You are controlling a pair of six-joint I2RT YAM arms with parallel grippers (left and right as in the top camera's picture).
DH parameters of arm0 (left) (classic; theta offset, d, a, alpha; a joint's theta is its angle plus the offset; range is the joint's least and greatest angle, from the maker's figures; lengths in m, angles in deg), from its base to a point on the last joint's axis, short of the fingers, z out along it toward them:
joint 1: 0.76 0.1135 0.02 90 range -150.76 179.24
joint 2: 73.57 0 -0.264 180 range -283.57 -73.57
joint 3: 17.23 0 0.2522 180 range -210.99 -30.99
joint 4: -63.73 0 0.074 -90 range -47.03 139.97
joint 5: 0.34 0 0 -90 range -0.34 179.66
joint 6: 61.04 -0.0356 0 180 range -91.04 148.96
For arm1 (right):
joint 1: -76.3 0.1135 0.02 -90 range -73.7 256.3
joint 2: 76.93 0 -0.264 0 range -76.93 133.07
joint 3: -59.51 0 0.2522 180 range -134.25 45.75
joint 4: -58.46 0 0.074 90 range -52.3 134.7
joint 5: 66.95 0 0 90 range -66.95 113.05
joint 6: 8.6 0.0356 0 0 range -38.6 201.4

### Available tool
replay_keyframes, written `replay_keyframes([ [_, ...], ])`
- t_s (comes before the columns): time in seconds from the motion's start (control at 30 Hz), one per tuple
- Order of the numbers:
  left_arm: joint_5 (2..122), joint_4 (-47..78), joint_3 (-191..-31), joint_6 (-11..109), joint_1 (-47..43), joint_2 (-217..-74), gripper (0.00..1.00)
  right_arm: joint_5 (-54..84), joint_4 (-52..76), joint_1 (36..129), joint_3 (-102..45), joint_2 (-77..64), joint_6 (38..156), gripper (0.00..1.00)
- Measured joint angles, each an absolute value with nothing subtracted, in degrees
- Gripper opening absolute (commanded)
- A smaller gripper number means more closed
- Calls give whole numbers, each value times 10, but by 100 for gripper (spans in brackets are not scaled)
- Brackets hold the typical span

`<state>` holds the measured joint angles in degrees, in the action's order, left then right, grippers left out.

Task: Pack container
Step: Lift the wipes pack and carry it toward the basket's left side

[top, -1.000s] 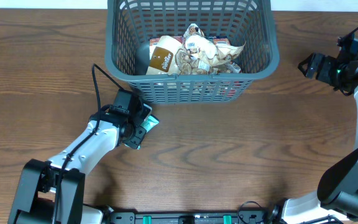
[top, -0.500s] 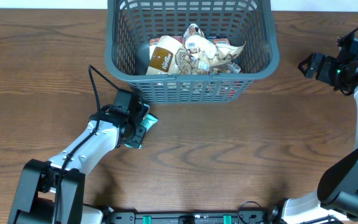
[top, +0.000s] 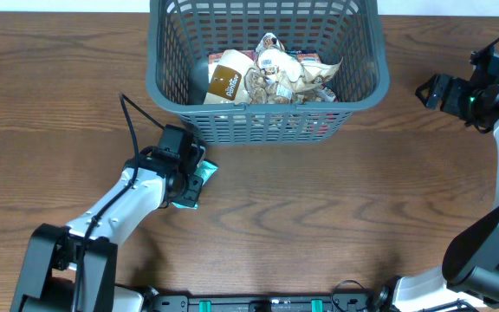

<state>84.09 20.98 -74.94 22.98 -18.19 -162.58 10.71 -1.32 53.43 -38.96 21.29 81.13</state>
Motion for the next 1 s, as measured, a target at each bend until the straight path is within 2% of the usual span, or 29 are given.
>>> replay_keyframes([
  [1.0,927,118,-738,305,-162,-1404,6,107,-13,534,-390,213,811,99],
])
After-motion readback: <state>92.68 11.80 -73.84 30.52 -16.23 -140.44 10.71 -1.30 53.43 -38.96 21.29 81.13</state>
